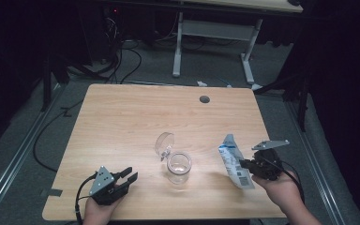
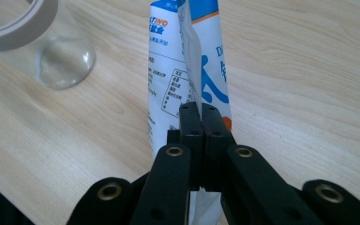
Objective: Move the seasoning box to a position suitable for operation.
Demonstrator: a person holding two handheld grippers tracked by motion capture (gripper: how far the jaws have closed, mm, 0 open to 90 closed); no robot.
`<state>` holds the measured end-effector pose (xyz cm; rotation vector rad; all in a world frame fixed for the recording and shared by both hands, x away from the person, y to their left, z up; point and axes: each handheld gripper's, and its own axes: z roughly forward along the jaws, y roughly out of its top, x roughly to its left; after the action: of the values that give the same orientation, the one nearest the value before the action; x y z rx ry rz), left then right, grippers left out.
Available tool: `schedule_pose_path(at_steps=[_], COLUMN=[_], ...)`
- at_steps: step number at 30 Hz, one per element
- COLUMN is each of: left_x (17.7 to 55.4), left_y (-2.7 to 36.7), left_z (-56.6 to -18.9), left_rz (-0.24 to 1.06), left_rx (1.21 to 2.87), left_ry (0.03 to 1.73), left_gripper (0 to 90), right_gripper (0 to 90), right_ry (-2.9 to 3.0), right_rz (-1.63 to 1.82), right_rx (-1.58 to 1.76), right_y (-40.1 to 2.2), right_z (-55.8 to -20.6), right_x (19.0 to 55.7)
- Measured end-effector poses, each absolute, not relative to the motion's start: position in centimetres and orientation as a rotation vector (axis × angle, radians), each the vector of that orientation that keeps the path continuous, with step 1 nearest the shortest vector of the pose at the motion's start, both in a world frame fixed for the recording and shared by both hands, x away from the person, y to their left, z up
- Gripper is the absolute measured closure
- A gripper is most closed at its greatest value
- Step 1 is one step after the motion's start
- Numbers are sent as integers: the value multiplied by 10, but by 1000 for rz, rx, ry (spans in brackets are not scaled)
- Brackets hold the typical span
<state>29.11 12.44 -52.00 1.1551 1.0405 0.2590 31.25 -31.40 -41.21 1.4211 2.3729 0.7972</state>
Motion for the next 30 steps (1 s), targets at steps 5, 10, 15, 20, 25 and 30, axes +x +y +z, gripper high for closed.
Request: schedule_pose_path(at_steps=[5,10,15,20,25,30], left_x=[290,291,290,289,289,289], left_y=[122,121,123,126,127,128], left_z=[-521,-521,-519,-518,-518,-517], left_rz=[255,250,255,262,262,260], left_rx=[1163,1162,1160,1147,1143,1135], left_ry=[1035,1028,1023,1028,1024,1023], left_gripper=[659,659,659,659,659,659], right_gripper=[900,900,899,899,900,899], right_ry=[2424,2483,2524,2574,2625,2653], right_rz=[723,647,592,519,451,414], right_rx=[1422,1415,1409,1382,1375,1359], right_y=[-310,-301,-295,-286,-278,-273], right_z=[-407,-402,-400,-398,-392,-392], right_x=[318,325,329,335,341,344])
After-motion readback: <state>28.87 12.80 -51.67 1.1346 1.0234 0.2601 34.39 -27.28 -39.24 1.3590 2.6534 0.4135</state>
